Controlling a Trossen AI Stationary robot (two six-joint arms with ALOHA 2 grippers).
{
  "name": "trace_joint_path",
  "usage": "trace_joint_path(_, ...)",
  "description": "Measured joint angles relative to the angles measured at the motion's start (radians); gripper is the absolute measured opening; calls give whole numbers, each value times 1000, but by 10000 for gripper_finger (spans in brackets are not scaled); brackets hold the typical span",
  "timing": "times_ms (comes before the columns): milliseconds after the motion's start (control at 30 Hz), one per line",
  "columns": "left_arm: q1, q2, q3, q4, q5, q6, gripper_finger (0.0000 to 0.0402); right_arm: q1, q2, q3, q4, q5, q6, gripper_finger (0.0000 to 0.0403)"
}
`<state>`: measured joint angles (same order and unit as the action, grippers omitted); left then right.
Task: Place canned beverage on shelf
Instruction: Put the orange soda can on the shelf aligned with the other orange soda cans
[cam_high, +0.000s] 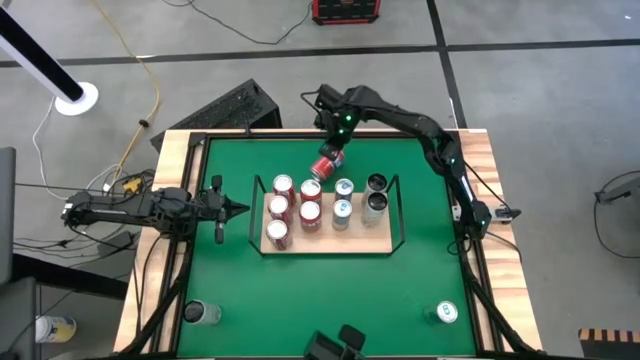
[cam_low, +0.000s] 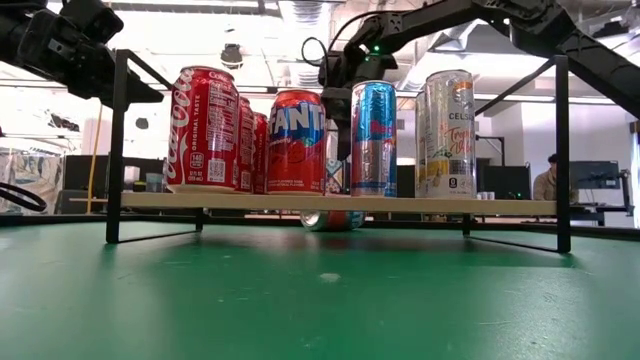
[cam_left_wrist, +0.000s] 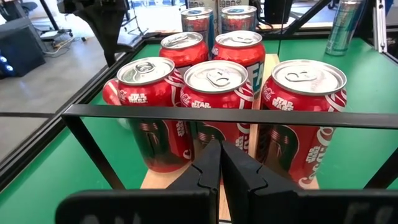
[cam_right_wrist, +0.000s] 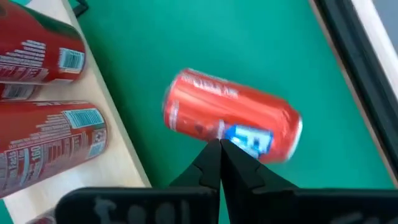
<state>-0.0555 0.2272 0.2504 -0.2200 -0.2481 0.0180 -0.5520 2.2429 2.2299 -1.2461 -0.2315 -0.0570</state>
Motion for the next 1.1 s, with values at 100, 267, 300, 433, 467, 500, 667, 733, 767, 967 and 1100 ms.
trace_joint_path(100, 0, 0, 0, 11, -23, -17, 0, 6, -1, 0, -8, 44, 13, 25)
trace_joint_path(267, 0, 3, 42, 93, -107, -51, 0, 18, -86, -1, -36, 44, -32, 18)
trace_joint_path(300, 0, 7, 69, 93, -121, -42, 0, 16, -113, 0, -47, 43, -43, 20)
trace_joint_path(433, 7, 71, 197, 106, -210, 17, 0, 12, -227, -76, -33, 44, -82, 35)
trace_joint_path(467, 16, 106, 240, 106, -233, 40, 0, 14, -261, -109, -19, 44, -90, 35)
trace_joint_path(500, 31, 149, 283, 108, -253, 64, 0, 19, -299, -145, 2, 44, -98, 34)
trace_joint_path(667, 196, 486, 555, 83, -176, 151, 0, 31, -524, -401, 182, 43, -132, 19)
trace_joint_path(733, 297, 651, 672, 46, -85, 157, 0, 30, -606, -532, 278, 44, -131, 19)
trace_joint_path(767, 353, 730, 728, 26, -35, 150, 0, 27, -648, -596, 326, 44, -123, 21)
trace_joint_path(967, 637, 1165, 1018, -144, 324, -29, 0, 13, -881, -918, 521, 44, -104, 46)
trace_joint_path(1100, 721, 1376, 1207, -247, 491, -73, 0, 11, -987, -1047, 569, 45, -114, 44)
